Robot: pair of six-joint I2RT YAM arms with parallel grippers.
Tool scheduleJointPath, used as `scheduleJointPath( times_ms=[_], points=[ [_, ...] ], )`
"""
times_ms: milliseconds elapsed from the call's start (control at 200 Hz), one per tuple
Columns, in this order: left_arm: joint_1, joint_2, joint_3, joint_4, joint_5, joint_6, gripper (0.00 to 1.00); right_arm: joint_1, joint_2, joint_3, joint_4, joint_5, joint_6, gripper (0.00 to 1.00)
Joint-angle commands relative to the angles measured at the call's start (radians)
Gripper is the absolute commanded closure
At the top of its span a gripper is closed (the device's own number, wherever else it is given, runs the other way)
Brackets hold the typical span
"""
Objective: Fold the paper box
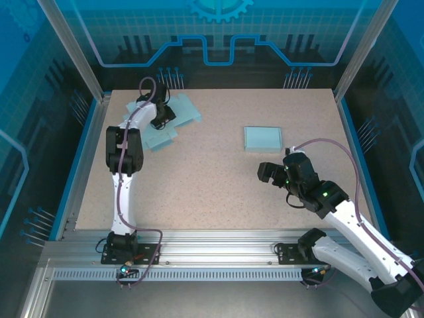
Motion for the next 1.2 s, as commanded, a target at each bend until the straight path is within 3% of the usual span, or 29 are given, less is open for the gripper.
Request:
scheduleJointPath(
  times_ms=[0, 230, 380, 500, 780, 956, 1096, 1196],
  points=[
    [-0.021, 0.056, 0.065, -0.174, 0.053, 0.088, 0.46, 0.014, -0.045, 0.022, -0.002, 0.005, -0.022, 0.00],
    [-0.082, 0.068, 0.054, -0.279, 0.033, 0.203, 0.46, 0.015, -0.157, 0.026, -0.049, 0.054, -0.059, 0.00],
    [-0.147, 0.016, -0.046, -0.279, -0.015, 0.284, 0.46, 0.014, -0.205, 0.026, -0.061, 0.068, -0.084, 0.00],
    [-0.183, -0.057, -0.165, -0.264, 0.018, 0.304, 0.46, 0.012, -0.201, 0.038, -0.079, 0.061, -0.104, 0.00],
    [-0.307, -0.356, -0.623, -0.105, 0.042, 0.334, 0.45, 0.010, -0.138, 0.101, -0.120, 0.007, -0.156, 0.00],
    [-0.400, -0.576, -0.853, -0.001, 0.110, 0.420, 0.42, 0.009, -0.064, 0.127, -0.098, -0.065, -0.176, 0.00],
    [-0.447, -0.748, -0.945, 0.077, 0.113, 0.423, 0.39, 0.009, 0.048, 0.179, -0.071, -0.132, -0.184, 0.00],
    [-0.447, -0.882, -0.962, 0.079, 0.021, 0.326, 0.39, 0.012, 0.124, 0.198, -0.030, -0.195, -0.201, 0.00]
  ],
)
